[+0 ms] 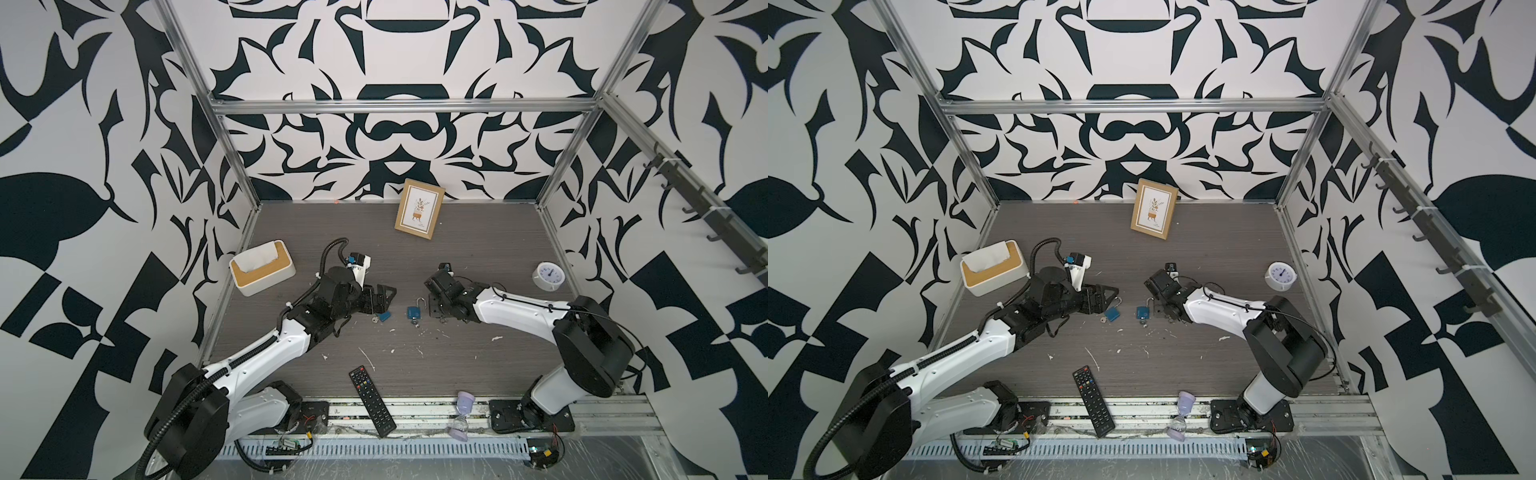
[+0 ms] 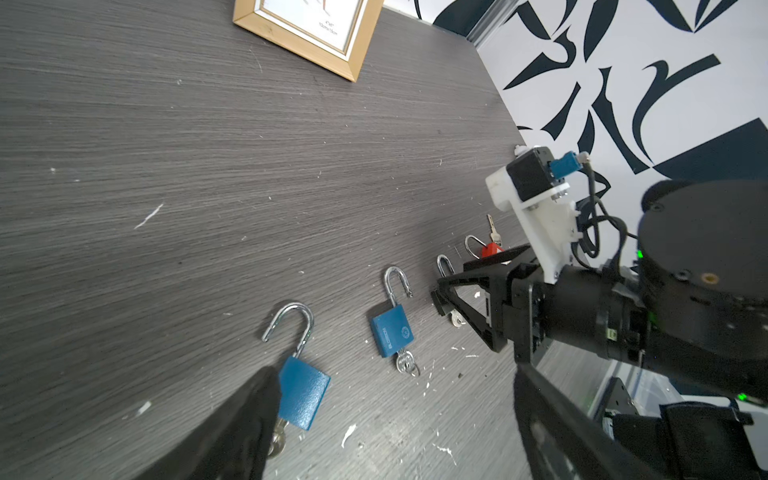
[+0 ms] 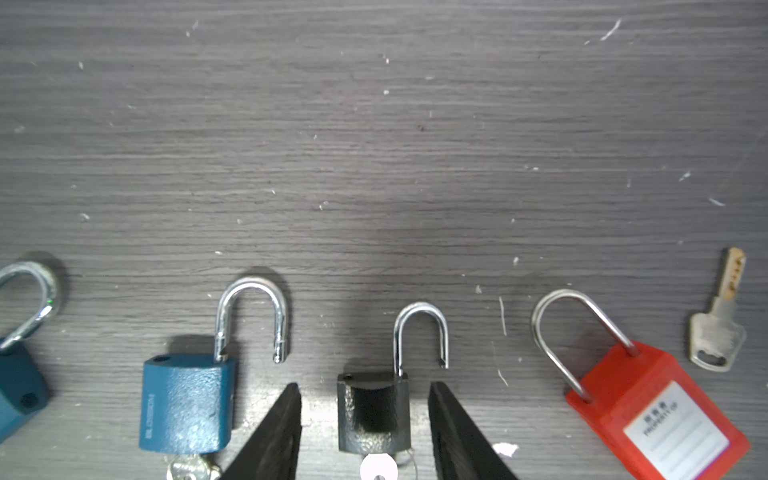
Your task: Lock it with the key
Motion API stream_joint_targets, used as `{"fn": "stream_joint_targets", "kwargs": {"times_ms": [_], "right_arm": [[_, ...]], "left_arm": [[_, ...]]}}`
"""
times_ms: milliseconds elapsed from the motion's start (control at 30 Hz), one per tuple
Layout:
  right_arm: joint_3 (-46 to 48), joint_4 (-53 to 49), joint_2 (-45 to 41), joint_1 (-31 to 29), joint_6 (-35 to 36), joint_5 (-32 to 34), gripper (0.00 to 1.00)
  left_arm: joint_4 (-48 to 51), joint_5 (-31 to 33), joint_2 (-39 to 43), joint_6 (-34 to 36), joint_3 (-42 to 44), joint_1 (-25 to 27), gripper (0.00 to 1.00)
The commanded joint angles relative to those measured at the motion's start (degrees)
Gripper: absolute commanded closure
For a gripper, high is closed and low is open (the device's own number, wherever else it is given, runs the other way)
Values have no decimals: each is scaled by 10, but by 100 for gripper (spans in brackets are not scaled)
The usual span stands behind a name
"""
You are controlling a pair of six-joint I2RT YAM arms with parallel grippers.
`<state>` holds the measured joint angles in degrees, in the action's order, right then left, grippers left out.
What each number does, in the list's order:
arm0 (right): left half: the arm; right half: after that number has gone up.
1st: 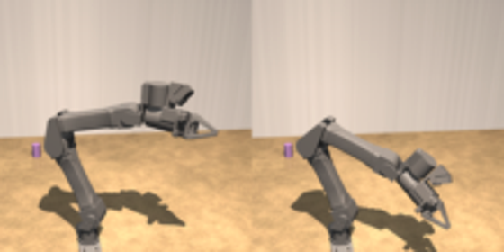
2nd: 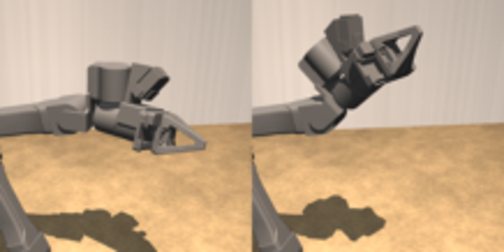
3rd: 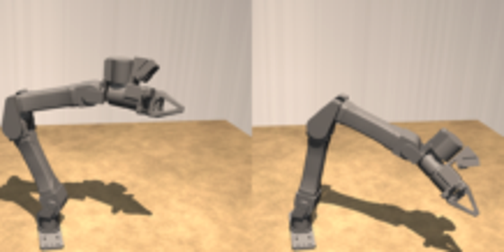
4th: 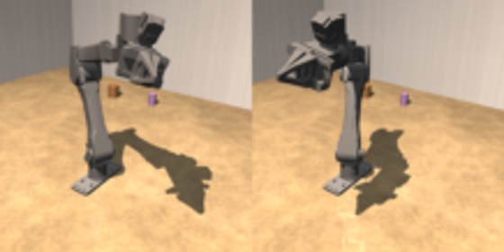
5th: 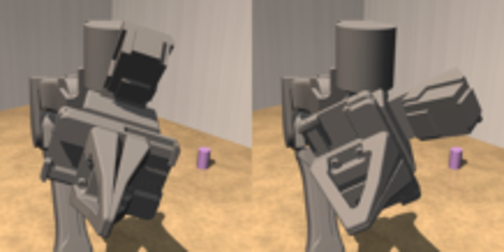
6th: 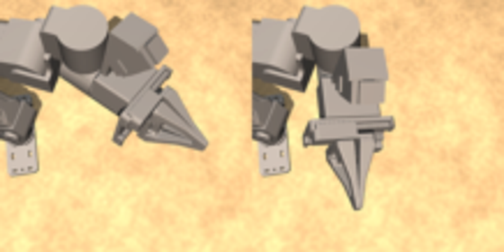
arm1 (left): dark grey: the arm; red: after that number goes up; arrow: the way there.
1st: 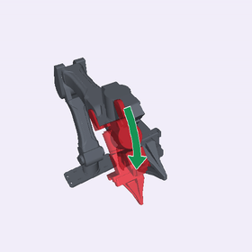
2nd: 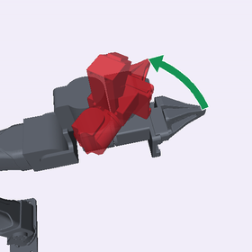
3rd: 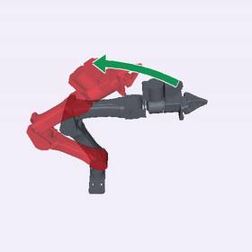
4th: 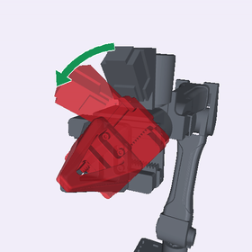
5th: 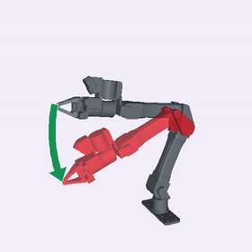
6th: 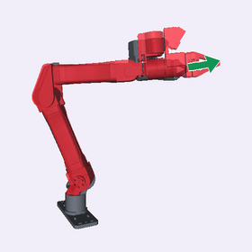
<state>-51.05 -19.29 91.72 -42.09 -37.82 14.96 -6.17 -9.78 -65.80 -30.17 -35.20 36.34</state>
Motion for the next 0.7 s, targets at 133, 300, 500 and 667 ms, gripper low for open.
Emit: {"fn": "stream_joint_targets", "kwargs": {"times_ms": [133, 300, 500, 667], "right_arm": [[-2, 10, 5, -1, 5, -8, 48], [13, 24, 3, 6, 1, -23, 49], [25, 18, -6, 10, 1, -27, 50], [33, 19, -9, 10, 3, -33, 51]], "left_arm": [[-18, -39, -22, 4, -3, -3, 10], [-28, -43, -30, 2, 2, -4, 9], [-28, -45, -34, 2, 2, -6, 9], [-32, -46, -39, 1, 2, -6, 10]]}}
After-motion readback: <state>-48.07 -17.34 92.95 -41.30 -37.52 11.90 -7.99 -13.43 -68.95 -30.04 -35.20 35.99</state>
